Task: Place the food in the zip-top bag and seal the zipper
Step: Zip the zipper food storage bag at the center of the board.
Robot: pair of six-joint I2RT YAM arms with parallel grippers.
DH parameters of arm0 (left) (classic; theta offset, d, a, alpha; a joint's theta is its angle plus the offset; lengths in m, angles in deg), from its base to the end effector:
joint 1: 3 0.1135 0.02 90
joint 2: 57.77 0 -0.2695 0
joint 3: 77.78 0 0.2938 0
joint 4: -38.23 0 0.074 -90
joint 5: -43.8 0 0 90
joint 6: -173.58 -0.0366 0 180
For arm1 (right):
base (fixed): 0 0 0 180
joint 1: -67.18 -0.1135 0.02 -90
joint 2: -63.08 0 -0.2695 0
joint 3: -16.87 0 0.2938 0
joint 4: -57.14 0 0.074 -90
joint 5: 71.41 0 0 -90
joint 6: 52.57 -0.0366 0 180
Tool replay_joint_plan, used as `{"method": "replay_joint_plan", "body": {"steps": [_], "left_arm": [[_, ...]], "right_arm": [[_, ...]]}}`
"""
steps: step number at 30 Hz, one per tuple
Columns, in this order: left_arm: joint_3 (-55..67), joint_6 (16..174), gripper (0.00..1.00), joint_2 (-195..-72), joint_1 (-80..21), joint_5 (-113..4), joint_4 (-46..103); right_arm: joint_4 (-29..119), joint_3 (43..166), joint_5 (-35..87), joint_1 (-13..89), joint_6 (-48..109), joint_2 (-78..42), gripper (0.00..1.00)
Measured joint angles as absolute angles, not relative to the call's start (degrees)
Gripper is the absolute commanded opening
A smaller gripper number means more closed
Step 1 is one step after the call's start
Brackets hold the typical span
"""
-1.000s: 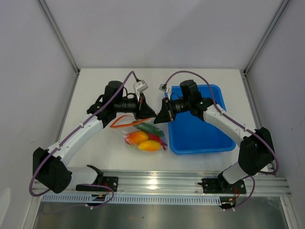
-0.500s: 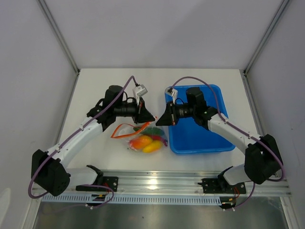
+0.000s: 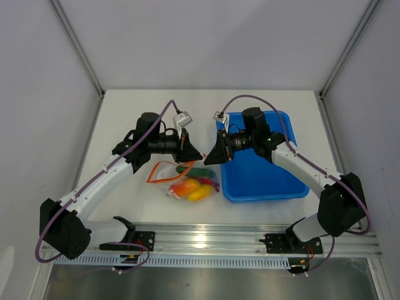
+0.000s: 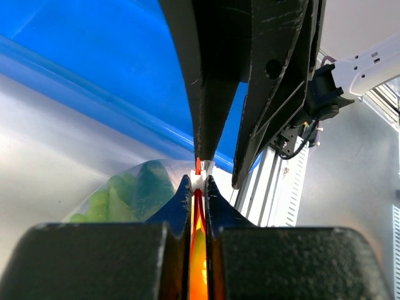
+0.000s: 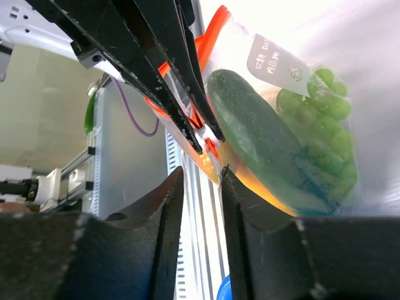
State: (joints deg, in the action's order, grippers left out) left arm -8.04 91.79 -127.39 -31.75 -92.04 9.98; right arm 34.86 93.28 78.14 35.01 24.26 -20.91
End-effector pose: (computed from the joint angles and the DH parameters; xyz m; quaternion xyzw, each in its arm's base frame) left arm 0.2571 -0.1710 0.3198 0.3378 0.7417 -0.4669 0.3432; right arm 0.2907 0.2201 0.2967 -0.3694 0.6998 0.5642 0.2357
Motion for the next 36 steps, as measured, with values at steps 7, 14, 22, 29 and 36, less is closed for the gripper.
{"method": "replay_joint_plan", "body": {"steps": [7,14,22,29,36], "left_arm": [[-8.0,92.5,0.0,-127.4,-31.8,-92.4,9.7],[-8.0,92.6,0.0,-127.4,-31.7,-92.9,9.5],[-8.0,92.3,0.01,-127.4,-31.6,-91.6,9.0],[-7.8,91.3,0.01,-127.4,-31.6,-91.1,8.2],[-7.7,90.1,0.01,-127.4,-31.6,-89.7,7.4]], "right_arm": [[33.2,94.5,80.6,34.0,25.7,-25.0,0.34],[33.7,95.4,80.6,32.3,25.5,-27.7,0.16],[35.4,95.4,77.3,32.0,22.6,-28.1,0.0],[46.7,88.5,71.7,32.2,13.8,-24.0,0.0],[57.3,83.8,70.2,33.1,4.0,-22.9,0.0]]}}
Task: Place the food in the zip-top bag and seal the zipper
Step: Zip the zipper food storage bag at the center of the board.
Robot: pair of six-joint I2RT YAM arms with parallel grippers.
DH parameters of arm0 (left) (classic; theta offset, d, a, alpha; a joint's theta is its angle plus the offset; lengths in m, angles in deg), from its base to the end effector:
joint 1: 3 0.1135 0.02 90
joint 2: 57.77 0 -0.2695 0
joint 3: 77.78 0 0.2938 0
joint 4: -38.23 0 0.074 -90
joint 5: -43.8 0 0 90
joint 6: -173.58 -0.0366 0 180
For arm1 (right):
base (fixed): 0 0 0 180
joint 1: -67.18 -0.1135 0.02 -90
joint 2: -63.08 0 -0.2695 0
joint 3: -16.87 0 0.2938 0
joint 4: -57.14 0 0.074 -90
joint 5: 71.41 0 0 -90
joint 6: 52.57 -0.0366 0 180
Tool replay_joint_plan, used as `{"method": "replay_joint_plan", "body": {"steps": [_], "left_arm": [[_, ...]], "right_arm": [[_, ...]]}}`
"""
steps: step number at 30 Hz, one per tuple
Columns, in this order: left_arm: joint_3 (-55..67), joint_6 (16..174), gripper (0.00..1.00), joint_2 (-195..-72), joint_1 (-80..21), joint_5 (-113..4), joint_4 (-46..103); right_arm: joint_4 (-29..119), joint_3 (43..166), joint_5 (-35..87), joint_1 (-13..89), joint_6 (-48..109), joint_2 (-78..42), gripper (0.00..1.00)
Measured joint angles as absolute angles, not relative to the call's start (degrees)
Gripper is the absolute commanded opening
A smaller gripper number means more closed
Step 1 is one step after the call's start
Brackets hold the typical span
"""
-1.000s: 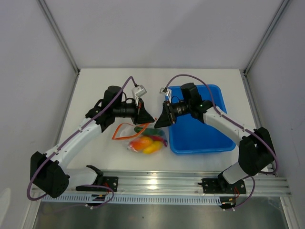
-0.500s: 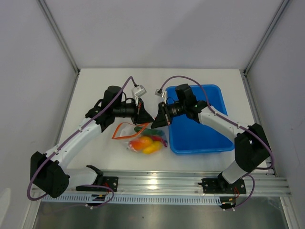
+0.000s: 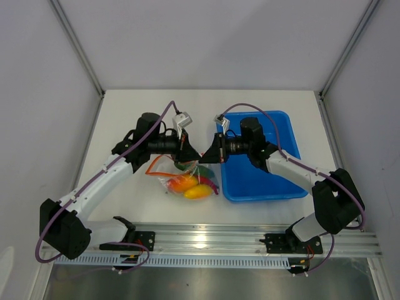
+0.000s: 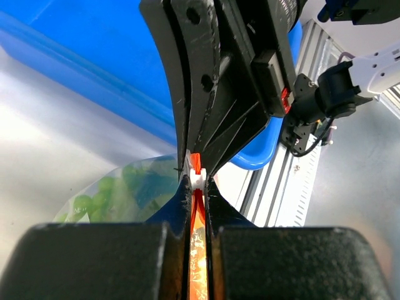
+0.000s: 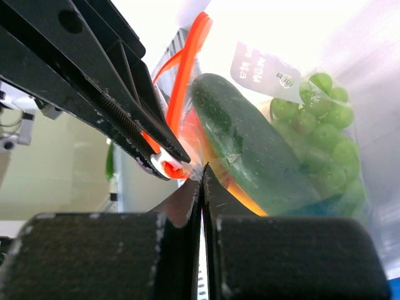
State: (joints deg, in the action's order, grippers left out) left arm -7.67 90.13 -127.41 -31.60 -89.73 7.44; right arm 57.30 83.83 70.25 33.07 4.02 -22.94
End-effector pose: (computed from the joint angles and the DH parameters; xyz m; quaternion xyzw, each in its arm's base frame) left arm 0.2573 -0.1690 0.3178 0.3352 0.7554 -0.4462 0.3434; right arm 0.2906 0.2315 0.2551 -0.2578 0.7308 0.5855 0.2381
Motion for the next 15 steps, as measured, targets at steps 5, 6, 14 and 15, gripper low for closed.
{"method": "replay_joint_plan", "body": {"steps": [5,6,14,15], "left_arm": [[-7.6,89.2,0.01,-127.3,-31.6,-88.4,6.4],[-7.6,89.1,0.01,-127.2,-31.6,-88.1,6.2],[-7.5,88.9,0.01,-125.1,-31.6,-85.5,4.5],[-7.4,88.9,0.01,-124.9,-31.6,-85.2,4.3]], "right_arm": [[60.4,82.8,70.0,33.5,0.7,-22.9,0.0],[60.9,82.7,70.0,33.7,0.2,-22.9,0.0],[63.3,82.2,70.3,34.0,-1.3,-22.9,0.0],[63.3,82.1,70.3,34.1,-1.4,-22.8,0.0]]}}
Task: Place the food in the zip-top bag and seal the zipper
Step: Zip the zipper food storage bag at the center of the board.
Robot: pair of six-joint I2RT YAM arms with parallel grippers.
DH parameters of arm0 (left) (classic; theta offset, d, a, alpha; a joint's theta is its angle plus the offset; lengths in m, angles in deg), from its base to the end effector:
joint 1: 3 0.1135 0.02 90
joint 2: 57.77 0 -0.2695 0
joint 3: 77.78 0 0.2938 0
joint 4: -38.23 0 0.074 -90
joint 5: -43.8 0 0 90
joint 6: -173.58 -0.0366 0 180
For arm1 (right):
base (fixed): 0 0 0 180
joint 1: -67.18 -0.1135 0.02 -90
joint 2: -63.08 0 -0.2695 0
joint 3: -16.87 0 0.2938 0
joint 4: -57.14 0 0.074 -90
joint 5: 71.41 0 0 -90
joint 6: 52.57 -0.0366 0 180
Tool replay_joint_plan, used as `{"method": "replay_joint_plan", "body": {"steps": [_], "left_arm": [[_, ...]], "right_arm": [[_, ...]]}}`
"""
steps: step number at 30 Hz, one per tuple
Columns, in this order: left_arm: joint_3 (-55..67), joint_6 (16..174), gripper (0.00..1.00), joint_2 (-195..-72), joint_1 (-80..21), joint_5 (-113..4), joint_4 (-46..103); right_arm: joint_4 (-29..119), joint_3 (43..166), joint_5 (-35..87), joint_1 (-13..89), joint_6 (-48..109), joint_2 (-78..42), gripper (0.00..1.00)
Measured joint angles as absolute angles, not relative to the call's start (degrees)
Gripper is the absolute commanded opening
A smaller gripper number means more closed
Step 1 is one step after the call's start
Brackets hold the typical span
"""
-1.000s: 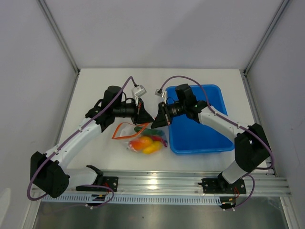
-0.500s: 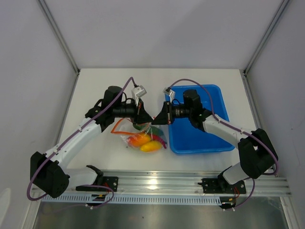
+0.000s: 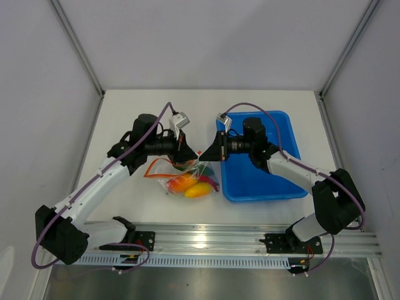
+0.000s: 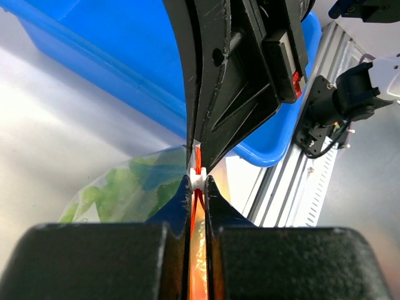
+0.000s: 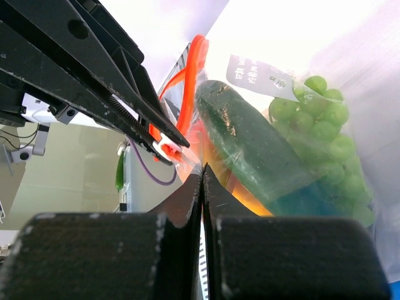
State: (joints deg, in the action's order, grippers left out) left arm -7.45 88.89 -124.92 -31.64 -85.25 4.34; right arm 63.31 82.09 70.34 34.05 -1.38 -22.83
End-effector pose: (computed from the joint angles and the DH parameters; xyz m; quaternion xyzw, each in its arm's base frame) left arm 0.2494 -0.1625 0.3258 0.3275 0.7688 -0.4139 0.3611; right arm 0.2935 0.2259 0.2543 -0.2315 0.7239 0.6028 0.2430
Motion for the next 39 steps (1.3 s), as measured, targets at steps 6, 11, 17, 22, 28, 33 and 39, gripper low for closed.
{"method": "replay_joint_plan", "body": {"steps": [6,11,17,22,28,33,39], "left_arm": [[-7.4,88.1,0.01,-124.4,-31.6,-84.3,3.4],[-7.3,88.1,0.01,-124.4,-31.6,-84.7,2.2],[-5.8,88.0,0.01,-124.5,-31.6,-85.6,0.1],[-4.4,88.0,0.01,-124.7,-31.6,-86.8,-0.7],[-4.4,88.0,0.0,-125.1,-31.6,-86.9,-1.2],[-4.4,88.0,0.01,-125.1,-31.6,-87.2,-1.2],[-4.4,88.1,0.01,-125.1,-31.5,-87.7,-1.2]], "right_arm": [[64.2,81.9,71.3,34.4,-1.5,-22.6,0.0],[58.4,85.6,75.5,34.2,3.5,-23.7,0.23],[43.5,95.4,75.3,31.2,16.6,-24.9,0.39],[39.0,97.0,75.1,30.0,21.1,-26.3,0.36],[35.5,97.0,76.1,29.7,23.5,-27.7,0.33],[34.3,97.0,76.1,29.7,24.8,-27.8,0.3],[33.0,99.1,76.4,29.6,25.8,-29.3,0.18]]}}
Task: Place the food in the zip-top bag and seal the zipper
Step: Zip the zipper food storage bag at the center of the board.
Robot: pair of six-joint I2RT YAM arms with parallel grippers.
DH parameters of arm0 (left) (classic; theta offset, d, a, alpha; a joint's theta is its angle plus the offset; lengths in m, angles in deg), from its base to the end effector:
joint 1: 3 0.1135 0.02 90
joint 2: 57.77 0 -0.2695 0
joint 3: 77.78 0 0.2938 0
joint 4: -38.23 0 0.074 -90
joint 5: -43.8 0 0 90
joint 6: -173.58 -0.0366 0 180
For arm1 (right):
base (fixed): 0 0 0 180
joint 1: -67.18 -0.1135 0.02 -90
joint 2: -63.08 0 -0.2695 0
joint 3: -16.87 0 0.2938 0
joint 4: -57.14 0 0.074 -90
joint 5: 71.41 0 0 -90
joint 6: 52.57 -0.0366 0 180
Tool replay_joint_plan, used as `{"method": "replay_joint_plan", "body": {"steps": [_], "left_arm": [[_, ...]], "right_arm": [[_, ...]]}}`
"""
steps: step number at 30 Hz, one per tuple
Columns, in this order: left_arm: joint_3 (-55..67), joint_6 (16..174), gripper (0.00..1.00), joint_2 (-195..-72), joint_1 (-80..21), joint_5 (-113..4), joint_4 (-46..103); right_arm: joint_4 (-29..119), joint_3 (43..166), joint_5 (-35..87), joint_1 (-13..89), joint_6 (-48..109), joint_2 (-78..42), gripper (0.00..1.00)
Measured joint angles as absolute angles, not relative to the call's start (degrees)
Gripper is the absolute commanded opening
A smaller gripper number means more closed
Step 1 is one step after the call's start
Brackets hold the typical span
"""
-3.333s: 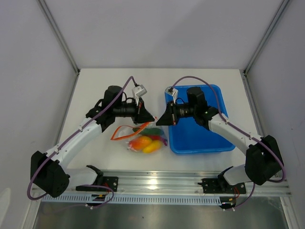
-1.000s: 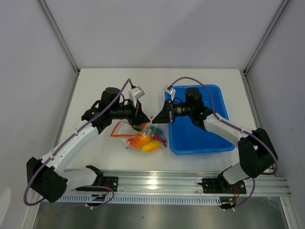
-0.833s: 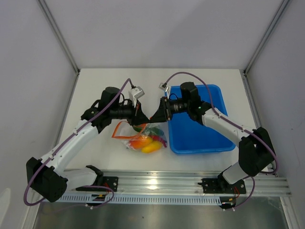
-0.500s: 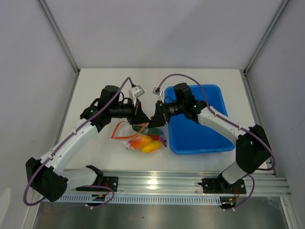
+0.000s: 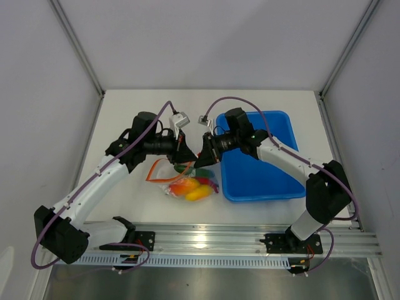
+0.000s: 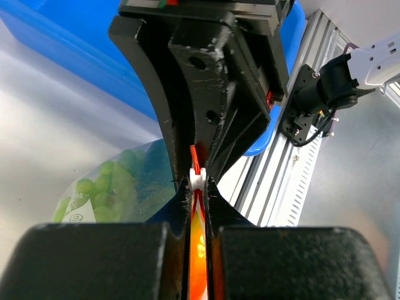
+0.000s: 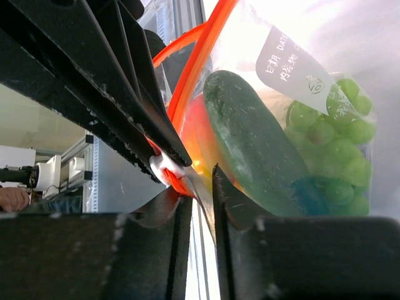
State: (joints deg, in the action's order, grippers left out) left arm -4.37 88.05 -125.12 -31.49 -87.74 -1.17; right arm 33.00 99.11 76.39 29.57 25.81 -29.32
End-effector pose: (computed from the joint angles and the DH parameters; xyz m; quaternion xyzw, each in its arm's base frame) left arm 0.2460 -0.1611 0.3375 0.3359 0.7700 -0.4252 0.3369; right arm 0.2962 0.2673 0.2782 -0.3940 0.7035 0.5588 0.1938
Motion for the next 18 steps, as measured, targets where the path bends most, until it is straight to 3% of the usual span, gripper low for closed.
{"method": "replay_joint_plan", "body": {"steps": [3,6,7,18], "left_arm": [[-4.4,88.1,0.01,-125.1,-31.5,-87.7,-1.2],[-4.4,88.1,0.0,-125.2,-31.5,-87.7,-1.2],[-4.4,88.1,0.01,-125.3,-31.5,-87.7,-1.2],[-4.4,88.2,0.01,-125.8,-31.4,-86.5,-1.2]], "right_arm": [[32.5,99.7,76.7,29.5,26.0,-29.8,0.17],[32.4,99.8,77.0,29.5,26.1,-30.0,0.01],[32.4,99.9,77.1,29.4,26.2,-30.0,0.0],[36.9,97.1,76.0,30.3,21.5,-29.3,0.0]]}}
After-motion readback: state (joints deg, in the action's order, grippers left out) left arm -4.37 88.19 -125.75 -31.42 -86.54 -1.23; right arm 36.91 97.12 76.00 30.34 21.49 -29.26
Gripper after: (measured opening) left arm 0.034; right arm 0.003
